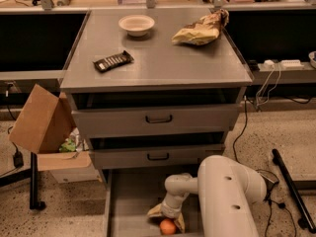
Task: Pick orange from bottom drawer and place on counter
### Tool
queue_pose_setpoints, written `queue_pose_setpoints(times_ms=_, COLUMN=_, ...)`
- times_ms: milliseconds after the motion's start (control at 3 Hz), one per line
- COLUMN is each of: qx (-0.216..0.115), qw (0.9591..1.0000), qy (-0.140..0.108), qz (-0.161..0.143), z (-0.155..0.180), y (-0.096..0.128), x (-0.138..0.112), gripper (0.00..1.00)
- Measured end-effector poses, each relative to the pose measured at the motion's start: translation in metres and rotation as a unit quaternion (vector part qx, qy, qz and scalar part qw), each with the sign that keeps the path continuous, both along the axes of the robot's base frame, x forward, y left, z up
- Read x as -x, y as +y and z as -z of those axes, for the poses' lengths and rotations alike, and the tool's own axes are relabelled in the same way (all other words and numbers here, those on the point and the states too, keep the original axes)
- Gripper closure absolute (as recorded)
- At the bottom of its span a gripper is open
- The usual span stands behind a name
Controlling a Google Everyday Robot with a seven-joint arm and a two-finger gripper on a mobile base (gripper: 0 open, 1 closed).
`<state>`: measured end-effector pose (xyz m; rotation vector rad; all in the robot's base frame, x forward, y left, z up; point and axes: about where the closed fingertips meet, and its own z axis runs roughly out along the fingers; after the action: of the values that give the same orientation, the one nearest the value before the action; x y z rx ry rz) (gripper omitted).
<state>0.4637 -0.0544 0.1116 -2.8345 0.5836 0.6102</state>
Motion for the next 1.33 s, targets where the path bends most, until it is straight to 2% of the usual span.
queue_pose_setpoints(times_ms=333, qx=0.007, qw=1.0, qy=0.001, qz=-0.006, z=-0.0018, y=0.0017, x=0.0052, gripper=0.0)
queue_pose_setpoints(times_ms=667, qx=0.012, qw=0.9999, qy=0.003, qz=-0.012, z=-0.0016, y=0.004, x=0.0088, gripper=0.18)
queue_pose_setpoints(times_ms=1333, qx=0.008, qw=0.9999, qy=-0.001, qz=-0.008, z=-0.0063, y=0.0014, x=0.0092, gripper=0.65)
